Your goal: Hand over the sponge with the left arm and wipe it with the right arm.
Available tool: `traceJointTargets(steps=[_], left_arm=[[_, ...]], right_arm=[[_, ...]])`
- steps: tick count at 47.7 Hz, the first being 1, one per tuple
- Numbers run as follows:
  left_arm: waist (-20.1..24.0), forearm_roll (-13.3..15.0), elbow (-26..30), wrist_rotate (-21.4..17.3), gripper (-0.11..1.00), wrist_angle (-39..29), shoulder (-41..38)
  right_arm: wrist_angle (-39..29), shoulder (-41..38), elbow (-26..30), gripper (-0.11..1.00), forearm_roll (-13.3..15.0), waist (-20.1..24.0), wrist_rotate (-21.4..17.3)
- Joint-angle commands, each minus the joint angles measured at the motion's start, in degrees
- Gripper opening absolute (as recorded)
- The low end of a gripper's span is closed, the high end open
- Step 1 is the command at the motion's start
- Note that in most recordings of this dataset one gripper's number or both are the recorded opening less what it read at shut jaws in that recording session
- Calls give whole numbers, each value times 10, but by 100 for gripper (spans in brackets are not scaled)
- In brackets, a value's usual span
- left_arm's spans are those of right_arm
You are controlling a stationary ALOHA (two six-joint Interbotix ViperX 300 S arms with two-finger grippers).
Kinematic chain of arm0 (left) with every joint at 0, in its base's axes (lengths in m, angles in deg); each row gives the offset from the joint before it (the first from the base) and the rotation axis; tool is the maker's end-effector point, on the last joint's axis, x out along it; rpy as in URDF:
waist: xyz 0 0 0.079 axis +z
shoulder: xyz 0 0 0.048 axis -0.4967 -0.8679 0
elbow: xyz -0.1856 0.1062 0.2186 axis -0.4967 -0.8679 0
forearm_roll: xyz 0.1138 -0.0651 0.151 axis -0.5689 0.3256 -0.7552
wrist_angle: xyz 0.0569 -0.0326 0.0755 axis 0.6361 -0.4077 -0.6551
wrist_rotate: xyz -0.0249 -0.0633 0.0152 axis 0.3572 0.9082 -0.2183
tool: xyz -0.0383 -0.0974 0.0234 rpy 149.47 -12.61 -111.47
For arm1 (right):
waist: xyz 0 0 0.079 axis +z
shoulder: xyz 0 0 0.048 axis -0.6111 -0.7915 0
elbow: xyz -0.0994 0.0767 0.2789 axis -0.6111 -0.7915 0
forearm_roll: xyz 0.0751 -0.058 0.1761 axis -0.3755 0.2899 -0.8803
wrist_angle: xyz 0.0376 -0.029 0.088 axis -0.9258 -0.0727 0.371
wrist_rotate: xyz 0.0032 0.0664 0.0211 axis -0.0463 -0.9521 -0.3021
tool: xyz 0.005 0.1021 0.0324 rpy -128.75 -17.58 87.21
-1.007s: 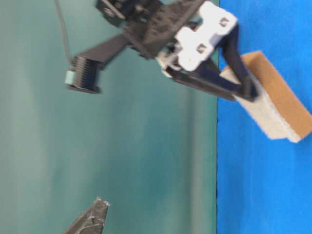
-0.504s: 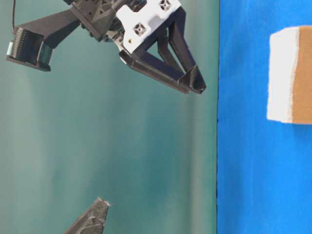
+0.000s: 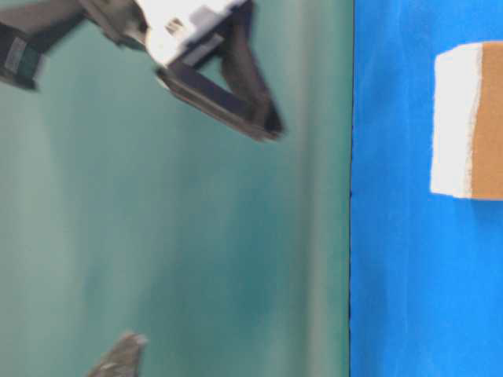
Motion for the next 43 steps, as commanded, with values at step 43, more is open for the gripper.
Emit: traceJointTargets(steps=[43], left_arm=[[-2,-1,-116,6,81,-102,294]], right_arm=[[-36,429,-205,72,-2,4,0]])
